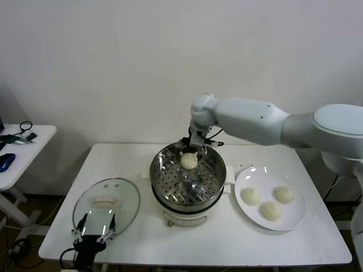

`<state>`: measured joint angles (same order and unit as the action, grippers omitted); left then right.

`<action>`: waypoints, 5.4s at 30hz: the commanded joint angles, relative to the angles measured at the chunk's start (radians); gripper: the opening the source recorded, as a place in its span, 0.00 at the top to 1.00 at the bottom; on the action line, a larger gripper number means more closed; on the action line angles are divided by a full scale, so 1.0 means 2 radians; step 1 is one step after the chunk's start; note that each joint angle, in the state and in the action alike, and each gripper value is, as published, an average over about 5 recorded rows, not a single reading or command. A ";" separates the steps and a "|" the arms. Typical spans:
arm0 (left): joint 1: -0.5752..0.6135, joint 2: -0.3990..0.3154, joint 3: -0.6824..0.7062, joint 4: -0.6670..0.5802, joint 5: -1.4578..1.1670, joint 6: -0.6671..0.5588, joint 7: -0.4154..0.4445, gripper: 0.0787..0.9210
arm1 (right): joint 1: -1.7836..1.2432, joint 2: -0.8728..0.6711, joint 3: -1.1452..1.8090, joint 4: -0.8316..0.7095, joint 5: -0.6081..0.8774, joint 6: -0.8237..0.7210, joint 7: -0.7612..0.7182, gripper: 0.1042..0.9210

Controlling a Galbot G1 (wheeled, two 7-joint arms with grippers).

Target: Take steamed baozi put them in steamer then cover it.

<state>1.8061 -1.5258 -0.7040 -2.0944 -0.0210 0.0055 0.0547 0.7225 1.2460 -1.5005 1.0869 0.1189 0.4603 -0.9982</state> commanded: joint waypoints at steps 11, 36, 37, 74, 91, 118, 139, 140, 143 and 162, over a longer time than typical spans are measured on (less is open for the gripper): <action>-0.001 0.001 0.002 -0.001 0.000 0.000 0.003 0.12 | 0.104 -0.312 -0.170 0.148 0.247 -0.317 0.009 0.12; 0.001 -0.003 0.001 0.003 0.003 -0.003 0.002 0.12 | -0.215 -0.306 0.051 0.105 0.147 -0.395 0.099 0.12; 0.001 -0.003 0.001 0.003 0.003 -0.004 0.002 0.12 | -0.219 -0.301 0.054 0.099 0.147 -0.395 0.100 0.12; 0.003 -0.002 0.003 0.000 0.009 -0.003 0.001 0.12 | 0.119 -0.239 -0.154 0.118 0.286 -0.351 0.023 0.39; 0.006 0.004 0.006 -0.012 0.006 -0.003 0.001 0.12 | 0.175 -0.025 -0.082 0.225 0.496 -0.447 0.126 0.39; 0.009 0.001 0.005 -0.009 0.007 -0.007 -0.001 0.12 | -0.033 0.103 -0.085 0.084 0.401 -0.489 0.201 0.38; 0.012 -0.001 0.006 -0.021 0.008 0.000 -0.002 0.12 | 0.214 -0.144 -0.188 0.214 0.366 -0.351 0.013 0.12; 0.012 -0.001 0.006 -0.023 0.008 0.001 -0.001 0.12 | 0.231 -0.171 -0.207 0.223 0.356 -0.343 0.002 0.12; 0.012 -0.001 0.006 -0.027 0.007 0.003 -0.001 0.12 | 0.253 -0.244 -0.261 0.251 0.313 -0.335 -0.003 0.12; 0.015 -0.010 0.005 -0.023 0.015 0.003 -0.002 0.12 | -0.056 -0.398 -0.127 0.229 0.148 -0.389 0.085 0.12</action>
<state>1.8334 -1.5431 -0.6942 -2.1409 0.0059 0.0128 0.0521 0.8769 0.5961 -1.8943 1.5662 0.5472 -0.3099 -0.8483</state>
